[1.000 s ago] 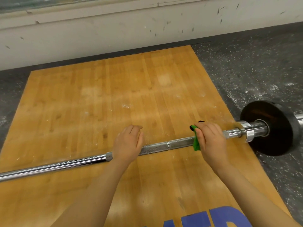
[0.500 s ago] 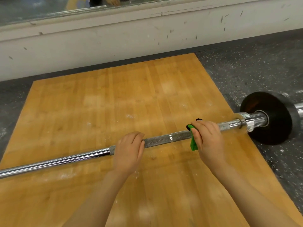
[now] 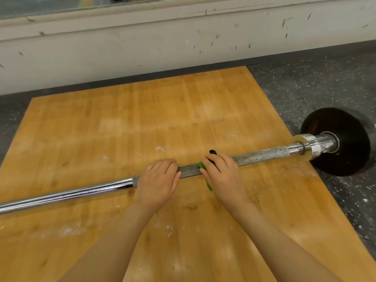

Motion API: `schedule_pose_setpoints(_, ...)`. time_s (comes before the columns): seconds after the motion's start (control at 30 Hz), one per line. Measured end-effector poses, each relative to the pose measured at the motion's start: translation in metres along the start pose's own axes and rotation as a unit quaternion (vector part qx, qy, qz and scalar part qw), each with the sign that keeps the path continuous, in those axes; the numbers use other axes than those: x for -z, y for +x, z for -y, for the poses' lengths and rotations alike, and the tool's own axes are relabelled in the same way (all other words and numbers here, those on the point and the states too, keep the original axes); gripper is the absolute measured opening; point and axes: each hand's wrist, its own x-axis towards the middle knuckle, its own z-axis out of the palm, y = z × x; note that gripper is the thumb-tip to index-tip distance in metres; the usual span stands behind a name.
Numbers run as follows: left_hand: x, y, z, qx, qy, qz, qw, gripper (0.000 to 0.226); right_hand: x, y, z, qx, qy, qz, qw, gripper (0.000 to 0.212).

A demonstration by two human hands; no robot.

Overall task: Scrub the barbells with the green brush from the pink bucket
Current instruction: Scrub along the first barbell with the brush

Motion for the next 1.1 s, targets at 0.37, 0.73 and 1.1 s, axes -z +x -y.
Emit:
schedule_pose_setpoints(0.37, -0.006, 0.011, 0.009, -0.01, 0.019, -0.009, 1.0, 0.035, 0.017, 0.002, -0.085, -0.055, -0.079, 0.052, 0.994, 0.037)
schedule_pose_setpoints(0.73, -0.005, 0.012, 0.01, -0.006, 0.005, 0.0, 1.0, 0.041, -0.01, 0.01, -0.029, 0.031, -0.013, 0.036, 0.999, 0.031)
schedule_pose_setpoints(1.1, -0.002, 0.016, 0.015, -0.016, 0.012, 0.047, 0.999, 0.043, 0.038, 0.014, -0.072, -0.066, -0.005, 0.096, 0.993, 0.028)
